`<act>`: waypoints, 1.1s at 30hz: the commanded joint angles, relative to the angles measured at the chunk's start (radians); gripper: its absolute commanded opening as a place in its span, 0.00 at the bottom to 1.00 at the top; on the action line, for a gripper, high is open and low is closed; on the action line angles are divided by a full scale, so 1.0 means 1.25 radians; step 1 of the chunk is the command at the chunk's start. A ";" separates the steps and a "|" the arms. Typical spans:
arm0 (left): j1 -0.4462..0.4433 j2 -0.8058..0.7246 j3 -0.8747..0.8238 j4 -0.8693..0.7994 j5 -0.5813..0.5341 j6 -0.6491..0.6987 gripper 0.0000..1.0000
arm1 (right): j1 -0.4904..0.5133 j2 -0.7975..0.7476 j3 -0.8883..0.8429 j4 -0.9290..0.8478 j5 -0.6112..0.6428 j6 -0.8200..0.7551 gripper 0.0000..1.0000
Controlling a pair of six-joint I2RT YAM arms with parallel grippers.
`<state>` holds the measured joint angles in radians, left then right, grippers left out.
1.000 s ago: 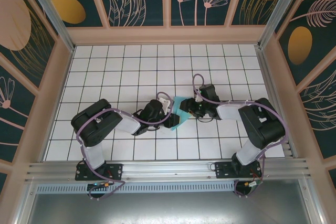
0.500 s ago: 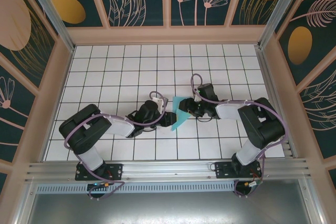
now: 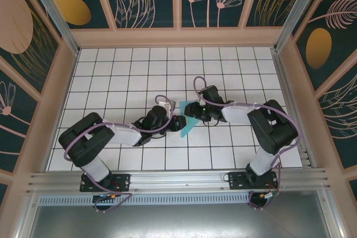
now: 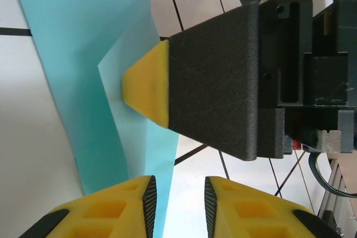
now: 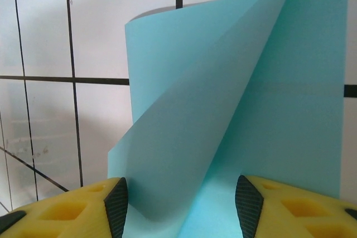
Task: Fold a paper plane with a square sheet of paper (pick it up from the middle)
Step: Fourth fold the wing at the center of the table.
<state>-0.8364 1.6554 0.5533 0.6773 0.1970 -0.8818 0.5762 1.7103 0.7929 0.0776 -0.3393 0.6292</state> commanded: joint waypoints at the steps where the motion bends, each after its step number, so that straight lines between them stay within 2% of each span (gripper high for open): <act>1: 0.004 0.007 -0.002 0.033 0.014 -0.017 0.32 | 0.015 0.068 -0.012 -0.099 0.066 -0.019 0.59; 5: 0.003 0.021 0.004 0.047 0.041 -0.013 0.27 | 0.021 0.080 0.000 -0.113 0.072 -0.020 0.63; 17: 0.003 0.068 0.025 -0.017 0.017 -0.002 0.16 | 0.024 0.092 0.008 -0.121 0.063 -0.019 0.66; 33: 0.003 0.078 0.027 -0.052 -0.013 -0.010 0.12 | 0.005 0.045 -0.018 -0.087 0.020 -0.046 0.66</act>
<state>-0.8360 1.7359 0.5705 0.6315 0.1928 -0.8928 0.5903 1.7267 0.8265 0.0597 -0.3351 0.5858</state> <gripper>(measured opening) 0.120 0.660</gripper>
